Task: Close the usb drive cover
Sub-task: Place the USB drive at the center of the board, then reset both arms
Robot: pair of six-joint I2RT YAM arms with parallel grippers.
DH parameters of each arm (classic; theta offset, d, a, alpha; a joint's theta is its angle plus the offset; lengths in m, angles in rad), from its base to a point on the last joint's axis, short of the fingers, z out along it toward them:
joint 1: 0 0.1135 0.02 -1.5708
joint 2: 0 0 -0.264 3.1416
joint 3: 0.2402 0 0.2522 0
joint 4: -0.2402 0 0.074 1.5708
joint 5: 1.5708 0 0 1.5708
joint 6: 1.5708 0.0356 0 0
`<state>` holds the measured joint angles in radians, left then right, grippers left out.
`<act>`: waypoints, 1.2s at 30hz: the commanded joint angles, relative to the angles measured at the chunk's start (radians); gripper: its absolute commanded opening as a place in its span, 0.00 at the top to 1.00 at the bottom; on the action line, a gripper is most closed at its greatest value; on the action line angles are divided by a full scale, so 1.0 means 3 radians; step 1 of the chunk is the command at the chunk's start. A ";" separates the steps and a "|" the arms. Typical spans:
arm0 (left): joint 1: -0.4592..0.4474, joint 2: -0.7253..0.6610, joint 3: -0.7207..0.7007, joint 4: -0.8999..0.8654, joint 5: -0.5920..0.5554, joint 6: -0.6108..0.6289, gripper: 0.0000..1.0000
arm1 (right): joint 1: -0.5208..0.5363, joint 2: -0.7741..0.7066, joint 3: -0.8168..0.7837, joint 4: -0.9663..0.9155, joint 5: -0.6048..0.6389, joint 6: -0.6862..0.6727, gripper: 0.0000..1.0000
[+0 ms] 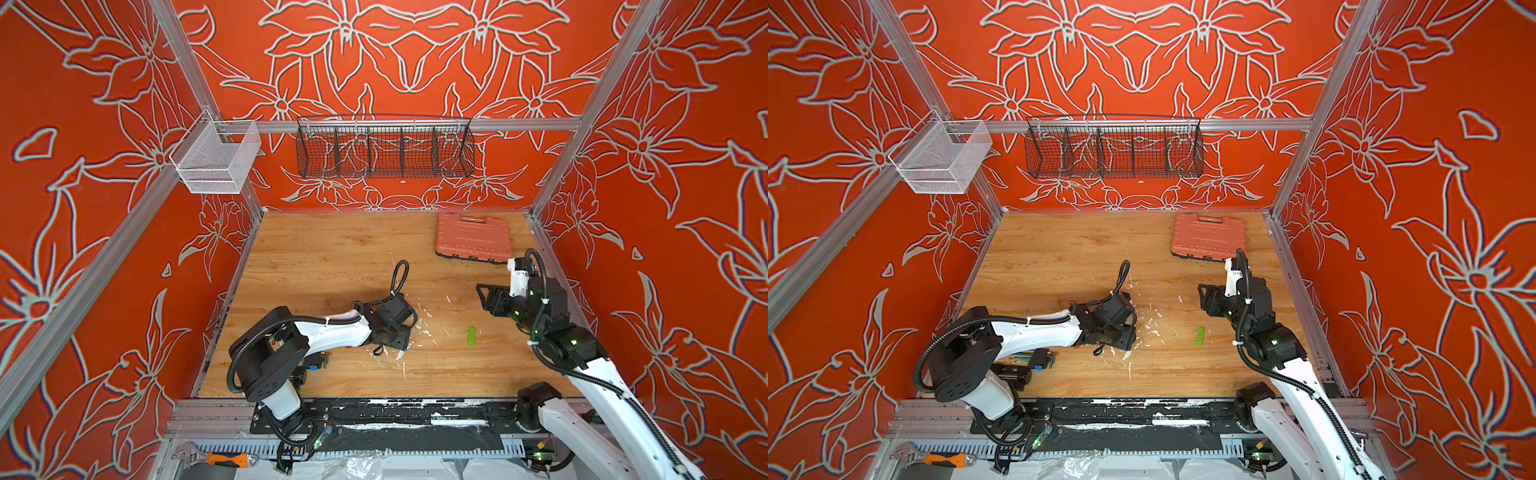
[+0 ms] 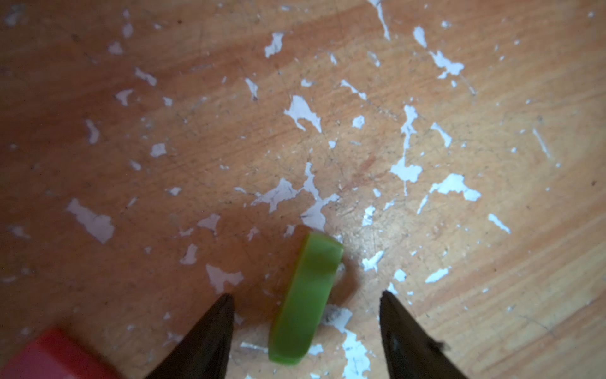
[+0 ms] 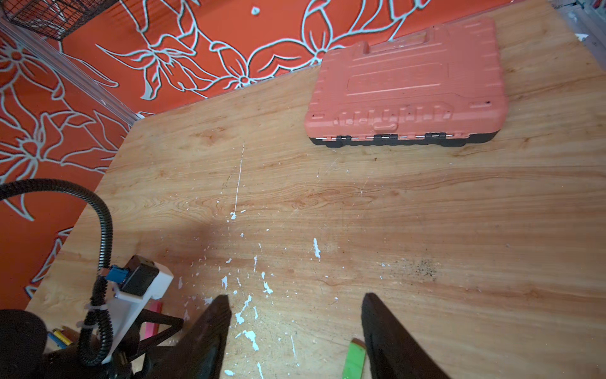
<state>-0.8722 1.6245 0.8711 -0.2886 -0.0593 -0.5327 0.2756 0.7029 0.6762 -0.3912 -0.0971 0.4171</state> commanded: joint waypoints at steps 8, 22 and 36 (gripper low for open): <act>0.0203 -0.0675 0.0359 -0.0635 -0.0835 0.0093 0.03 | -0.0013 0.0126 -0.0129 0.0244 0.1067 -0.0365 0.33; 0.2154 -0.1900 -0.1513 0.1849 -0.1891 0.1478 0.02 | -0.0356 0.1014 -0.1345 0.2871 0.1884 -0.1081 0.31; 0.2887 -0.0968 -0.1615 0.2691 -0.0582 0.1482 0.03 | -0.0506 0.2373 -0.1285 0.4176 0.1467 -0.1394 0.03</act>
<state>-0.0177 1.3319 0.3580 0.4805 -0.3004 -0.1059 0.1299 1.4315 0.2478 0.8253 0.3729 0.0269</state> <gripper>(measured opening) 0.974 0.968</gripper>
